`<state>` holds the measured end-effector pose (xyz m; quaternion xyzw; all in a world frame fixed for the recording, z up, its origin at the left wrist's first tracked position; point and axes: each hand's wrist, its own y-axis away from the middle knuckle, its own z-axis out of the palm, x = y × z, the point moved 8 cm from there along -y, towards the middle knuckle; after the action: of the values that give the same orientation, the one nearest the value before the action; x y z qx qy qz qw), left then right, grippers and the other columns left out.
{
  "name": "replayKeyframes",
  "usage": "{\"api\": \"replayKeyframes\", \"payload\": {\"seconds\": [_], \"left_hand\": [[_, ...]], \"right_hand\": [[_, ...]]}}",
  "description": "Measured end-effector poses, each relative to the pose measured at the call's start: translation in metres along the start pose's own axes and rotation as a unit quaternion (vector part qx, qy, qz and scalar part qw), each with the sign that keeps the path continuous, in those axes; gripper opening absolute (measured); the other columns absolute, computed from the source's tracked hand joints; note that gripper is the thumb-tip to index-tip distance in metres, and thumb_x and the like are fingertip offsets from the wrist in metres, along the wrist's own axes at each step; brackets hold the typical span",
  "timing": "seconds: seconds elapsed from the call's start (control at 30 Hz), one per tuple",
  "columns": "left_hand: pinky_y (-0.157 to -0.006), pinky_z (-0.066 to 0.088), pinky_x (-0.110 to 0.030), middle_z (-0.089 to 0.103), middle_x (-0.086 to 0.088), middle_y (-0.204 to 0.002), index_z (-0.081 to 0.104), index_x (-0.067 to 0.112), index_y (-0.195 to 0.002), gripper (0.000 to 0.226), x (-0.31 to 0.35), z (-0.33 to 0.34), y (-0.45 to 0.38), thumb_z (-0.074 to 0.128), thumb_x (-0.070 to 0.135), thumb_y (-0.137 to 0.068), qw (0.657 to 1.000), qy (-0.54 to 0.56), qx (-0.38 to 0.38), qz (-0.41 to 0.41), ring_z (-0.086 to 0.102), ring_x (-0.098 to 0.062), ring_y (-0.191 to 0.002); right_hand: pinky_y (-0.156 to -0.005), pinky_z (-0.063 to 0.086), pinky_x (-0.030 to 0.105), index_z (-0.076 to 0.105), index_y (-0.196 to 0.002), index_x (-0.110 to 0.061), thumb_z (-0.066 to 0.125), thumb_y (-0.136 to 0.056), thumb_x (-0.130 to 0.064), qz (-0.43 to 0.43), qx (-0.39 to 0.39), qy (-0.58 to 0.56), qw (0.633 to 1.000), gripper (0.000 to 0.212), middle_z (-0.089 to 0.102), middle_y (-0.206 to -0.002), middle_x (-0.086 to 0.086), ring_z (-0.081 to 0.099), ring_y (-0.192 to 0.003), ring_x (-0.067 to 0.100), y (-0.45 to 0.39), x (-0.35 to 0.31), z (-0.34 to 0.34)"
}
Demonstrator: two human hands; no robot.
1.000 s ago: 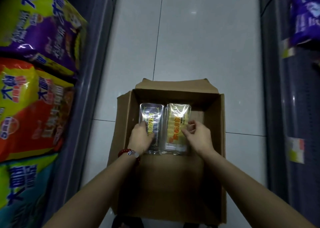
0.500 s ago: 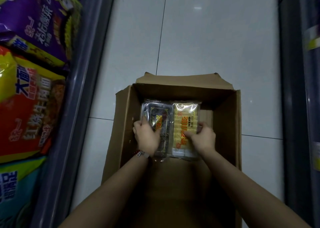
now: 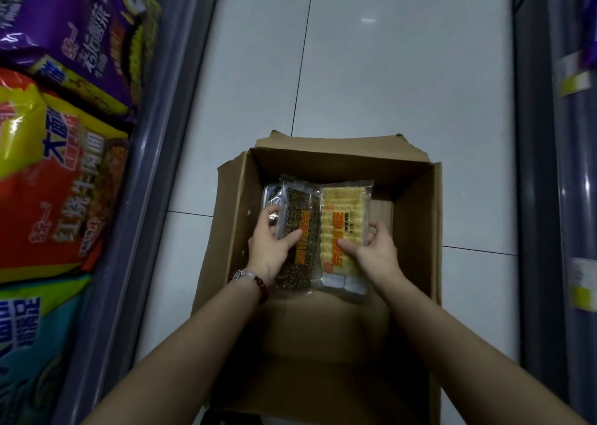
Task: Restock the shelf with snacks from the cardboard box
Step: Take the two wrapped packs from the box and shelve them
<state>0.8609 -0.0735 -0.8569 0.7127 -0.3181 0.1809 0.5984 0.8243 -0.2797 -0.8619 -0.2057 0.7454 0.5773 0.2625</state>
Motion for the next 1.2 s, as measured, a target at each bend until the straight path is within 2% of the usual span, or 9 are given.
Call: {"api": "replayKeyframes", "payload": {"seconds": [0.1, 0.17, 0.67, 0.73, 0.8, 0.87, 0.93, 1.0, 1.2], "left_hand": [[-0.095, 0.05, -0.052, 0.068, -0.004, -0.115, 0.047, 0.031, -0.129, 0.061, -0.002, -0.005, 0.009, 0.075, 0.02, -0.076, 1.0, 0.007, -0.007, -0.012, 0.064, -0.024, -0.107], [-0.096, 0.05, -0.051, 0.069, -0.001, -0.114, 0.052, 0.023, -0.128, 0.055, 0.007, -0.01, 0.027, 0.074, 0.022, -0.077, 1.0, 0.008, -0.011, -0.01, 0.065, -0.022, -0.107], [-0.086, 0.056, -0.045, 0.07, -0.005, -0.111, 0.059, 0.02, -0.117, 0.029, 0.186, -0.102, 0.277, 0.063, 0.014, -0.088, 0.995, 0.083, -0.033, 0.033, 0.067, -0.025, -0.103], [-0.074, 0.059, -0.029, 0.069, -0.003, -0.111, 0.057, 0.019, -0.118, 0.029, 0.222, -0.119, 0.316, 0.06, 0.01, -0.09, 0.994, 0.094, -0.032, 0.044, 0.068, -0.02, -0.096], [-0.056, 0.048, -0.003, 0.059, 0.01, -0.11, 0.047, 0.017, -0.128, 0.039, 0.259, -0.134, 0.353, 0.056, 0.004, -0.092, 0.992, 0.103, -0.024, 0.065, 0.058, 0.0, -0.084], [-0.049, 0.039, 0.004, 0.043, 0.007, -0.11, 0.037, 0.003, -0.139, 0.049, 0.292, -0.149, 0.39, 0.053, 0.001, -0.092, 0.991, 0.106, -0.015, 0.08, 0.047, -0.005, -0.093], [-0.076, 0.041, 0.002, 0.041, 0.005, -0.128, 0.031, -0.002, -0.143, 0.057, 0.31, -0.165, 0.408, 0.056, 0.005, -0.091, 0.991, 0.101, -0.004, 0.088, 0.042, -0.01, -0.118], [-0.104, 0.033, -0.02, 0.034, -0.006, -0.15, 0.026, 0.002, -0.146, 0.068, 0.326, -0.183, 0.427, 0.062, 0.012, -0.089, 0.991, 0.099, 0.013, 0.093, 0.034, -0.018, -0.138], [-0.101, 0.039, -0.026, 0.047, -0.009, -0.143, 0.035, 0.004, -0.143, 0.064, 0.356, -0.218, 0.494, 0.064, 0.018, -0.088, 0.98, 0.145, 0.04, 0.131, 0.048, -0.022, -0.128]], "right_hand": [[-0.087, 0.055, 0.041, 0.055, -0.115, -0.02, 0.072, -0.08, -0.013, -0.004, -0.022, 0.019, 1.0, 0.04, 0.067, -0.103, -0.003, 0.066, -0.098, 0.017, 0.019, -0.013, 0.0], [-0.091, 0.054, 0.044, 0.056, -0.108, -0.024, 0.073, -0.079, -0.014, -0.004, -0.026, 0.027, 0.999, 0.035, 0.068, -0.108, 0.0, 0.066, -0.101, 0.018, 0.036, -0.023, -0.004], [-0.088, 0.055, 0.046, 0.058, -0.116, -0.014, 0.069, -0.083, -0.012, -0.028, -0.05, -0.016, 0.998, 0.035, 0.07, -0.109, 0.004, 0.069, -0.097, 0.02, 0.289, -0.206, -0.044], [-0.087, 0.056, 0.045, 0.058, -0.117, -0.013, 0.069, -0.083, -0.013, -0.046, -0.055, -0.015, 0.997, 0.036, 0.07, -0.11, 0.005, 0.068, -0.097, 0.02, 0.326, -0.242, -0.047], [-0.088, 0.055, 0.045, 0.058, -0.114, -0.014, 0.069, -0.083, -0.013, -0.064, -0.06, -0.013, 0.996, 0.032, 0.07, -0.108, 0.005, 0.068, -0.096, 0.02, 0.362, -0.276, -0.049], [-0.089, 0.054, 0.046, 0.059, -0.107, -0.019, 0.069, -0.083, -0.011, -0.075, -0.066, -0.014, 0.995, 0.027, 0.069, -0.106, 0.004, 0.068, -0.097, 0.021, 0.394, -0.307, -0.051], [-0.091, 0.053, 0.048, 0.059, -0.103, -0.022, 0.069, -0.083, -0.01, -0.084, -0.075, -0.016, 0.994, 0.025, 0.069, -0.108, 0.006, 0.067, -0.1, 0.025, 0.423, -0.334, -0.053], [-0.091, 0.053, 0.048, 0.058, -0.105, -0.021, 0.068, -0.084, -0.011, -0.091, -0.084, -0.011, 0.992, 0.026, 0.069, -0.11, 0.008, 0.067, -0.1, 0.025, 0.451, -0.359, -0.054], [-0.08, 0.055, 0.039, 0.058, -0.107, -0.016, 0.065, -0.086, -0.01, -0.122, -0.122, 0.01, 0.985, 0.023, 0.069, -0.101, 0.005, 0.067, -0.09, 0.021, 0.512, -0.411, -0.052]]}}
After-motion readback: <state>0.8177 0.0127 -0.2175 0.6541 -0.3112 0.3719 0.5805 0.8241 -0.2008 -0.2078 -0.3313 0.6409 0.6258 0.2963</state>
